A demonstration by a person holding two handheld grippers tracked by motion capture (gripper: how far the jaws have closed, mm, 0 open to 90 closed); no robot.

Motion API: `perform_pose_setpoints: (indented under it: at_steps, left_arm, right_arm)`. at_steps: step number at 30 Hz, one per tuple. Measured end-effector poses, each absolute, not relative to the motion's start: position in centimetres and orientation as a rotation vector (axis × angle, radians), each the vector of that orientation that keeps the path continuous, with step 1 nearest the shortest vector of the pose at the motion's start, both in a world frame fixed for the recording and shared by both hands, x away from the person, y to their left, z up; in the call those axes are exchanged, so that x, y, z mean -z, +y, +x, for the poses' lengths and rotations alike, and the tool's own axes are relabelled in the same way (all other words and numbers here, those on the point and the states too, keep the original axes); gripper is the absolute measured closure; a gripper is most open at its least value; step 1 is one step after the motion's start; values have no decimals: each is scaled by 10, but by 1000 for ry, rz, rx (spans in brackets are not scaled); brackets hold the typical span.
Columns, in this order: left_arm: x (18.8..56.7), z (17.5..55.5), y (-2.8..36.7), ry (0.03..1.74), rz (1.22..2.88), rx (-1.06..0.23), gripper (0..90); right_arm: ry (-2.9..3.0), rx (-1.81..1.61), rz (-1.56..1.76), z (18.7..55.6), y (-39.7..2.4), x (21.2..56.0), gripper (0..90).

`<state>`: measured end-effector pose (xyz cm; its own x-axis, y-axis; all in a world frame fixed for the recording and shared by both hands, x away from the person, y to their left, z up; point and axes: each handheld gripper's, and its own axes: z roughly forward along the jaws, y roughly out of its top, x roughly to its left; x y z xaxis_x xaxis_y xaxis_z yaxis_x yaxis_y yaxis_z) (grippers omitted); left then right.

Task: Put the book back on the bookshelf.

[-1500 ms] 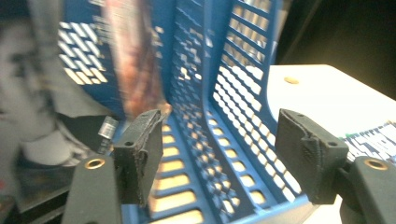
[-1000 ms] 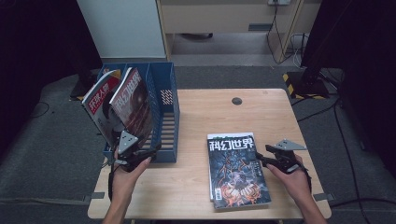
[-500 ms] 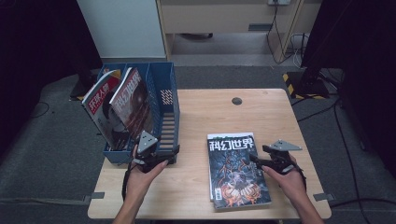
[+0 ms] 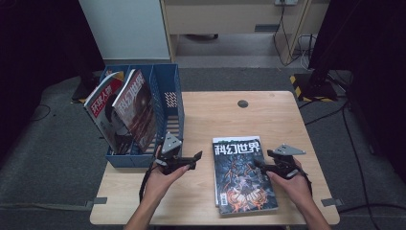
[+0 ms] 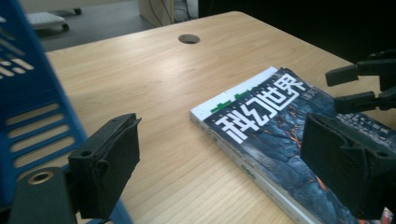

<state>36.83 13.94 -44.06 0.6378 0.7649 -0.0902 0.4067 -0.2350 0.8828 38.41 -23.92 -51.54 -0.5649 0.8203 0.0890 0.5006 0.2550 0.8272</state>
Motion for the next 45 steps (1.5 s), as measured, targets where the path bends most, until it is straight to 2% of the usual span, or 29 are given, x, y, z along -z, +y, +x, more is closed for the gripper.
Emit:
perform_pose_setpoints:
  at_steps: [17,29,45]
  left_arm:
    - [469,390,81,903,1965,-354,106]
    - [486,396,63,915,1994,-328,107]
    - [508,389,61,975,2030,-285,118]
  right_arm:
    - [2189,-1226,1214,384,-236,516,222]
    - [2205,-1211,1202,385,-233,518,215]
    - [2227,-1205,1198,385,-230,520,212]
